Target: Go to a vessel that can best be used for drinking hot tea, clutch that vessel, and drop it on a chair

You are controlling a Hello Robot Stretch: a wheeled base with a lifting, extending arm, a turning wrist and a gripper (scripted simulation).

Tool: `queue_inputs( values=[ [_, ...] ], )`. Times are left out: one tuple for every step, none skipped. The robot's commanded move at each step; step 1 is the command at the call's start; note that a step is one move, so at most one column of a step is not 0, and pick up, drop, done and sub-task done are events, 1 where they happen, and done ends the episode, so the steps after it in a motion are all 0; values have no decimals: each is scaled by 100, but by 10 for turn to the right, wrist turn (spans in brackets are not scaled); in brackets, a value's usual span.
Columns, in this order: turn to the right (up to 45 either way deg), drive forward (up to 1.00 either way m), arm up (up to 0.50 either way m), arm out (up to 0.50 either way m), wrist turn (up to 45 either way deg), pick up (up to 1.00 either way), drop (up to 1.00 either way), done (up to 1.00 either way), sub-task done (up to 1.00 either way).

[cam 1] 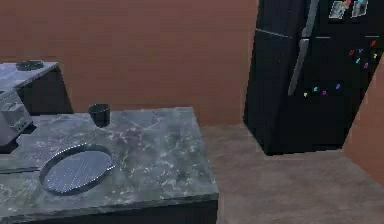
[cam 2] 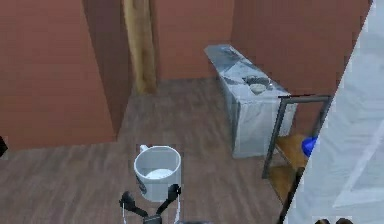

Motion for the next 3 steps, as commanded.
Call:
queue_inputs(
  values=[
    [-390,0,0,0,0,0,0,0,0],
    [-450,0,0,0,0,0,0,0,0],
    [-120,0,0,0,0,0,0,0,0]
  ],
)
